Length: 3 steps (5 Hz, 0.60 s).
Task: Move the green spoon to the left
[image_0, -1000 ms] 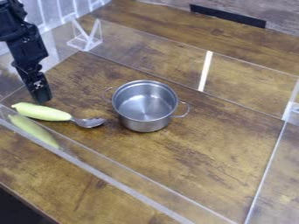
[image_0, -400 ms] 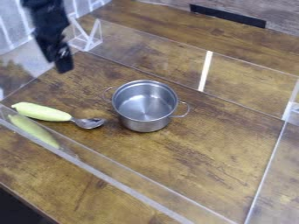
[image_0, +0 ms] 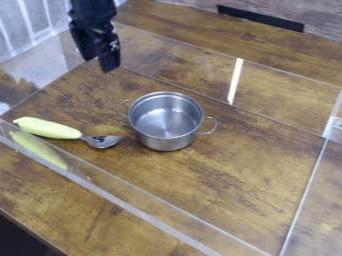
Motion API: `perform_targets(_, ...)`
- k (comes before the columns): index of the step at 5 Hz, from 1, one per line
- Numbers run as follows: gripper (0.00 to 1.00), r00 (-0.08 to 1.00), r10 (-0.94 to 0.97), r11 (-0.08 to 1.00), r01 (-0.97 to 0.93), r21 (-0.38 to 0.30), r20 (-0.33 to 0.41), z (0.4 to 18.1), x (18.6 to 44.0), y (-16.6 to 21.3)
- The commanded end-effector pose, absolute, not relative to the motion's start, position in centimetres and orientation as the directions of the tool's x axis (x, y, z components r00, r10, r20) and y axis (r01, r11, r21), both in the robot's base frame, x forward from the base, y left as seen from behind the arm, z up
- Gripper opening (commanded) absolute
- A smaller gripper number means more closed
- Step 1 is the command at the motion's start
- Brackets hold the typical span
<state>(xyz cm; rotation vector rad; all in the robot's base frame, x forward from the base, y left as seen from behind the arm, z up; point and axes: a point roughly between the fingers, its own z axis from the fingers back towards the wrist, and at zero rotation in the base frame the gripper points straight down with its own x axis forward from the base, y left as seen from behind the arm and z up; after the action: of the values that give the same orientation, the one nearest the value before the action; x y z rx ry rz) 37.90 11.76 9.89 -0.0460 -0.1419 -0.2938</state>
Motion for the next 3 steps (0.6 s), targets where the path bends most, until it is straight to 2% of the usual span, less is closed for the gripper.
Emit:
perform_targets(1, 1.00, 0.932, -0.300, 0.953, 0.301, 0.025, 0.201, 12.4, 39.2, 10.6)
perform_targets(2, 1.00, 0.932, -0.301, 0.953, 0.299, 0.040, 0.201, 12.4, 40.0, 9.9)
perform_targets(3, 1.00, 0.947, -0.246, 0.969, 0.242, 0.047, 0.204, 11.0, 40.4, 9.1)
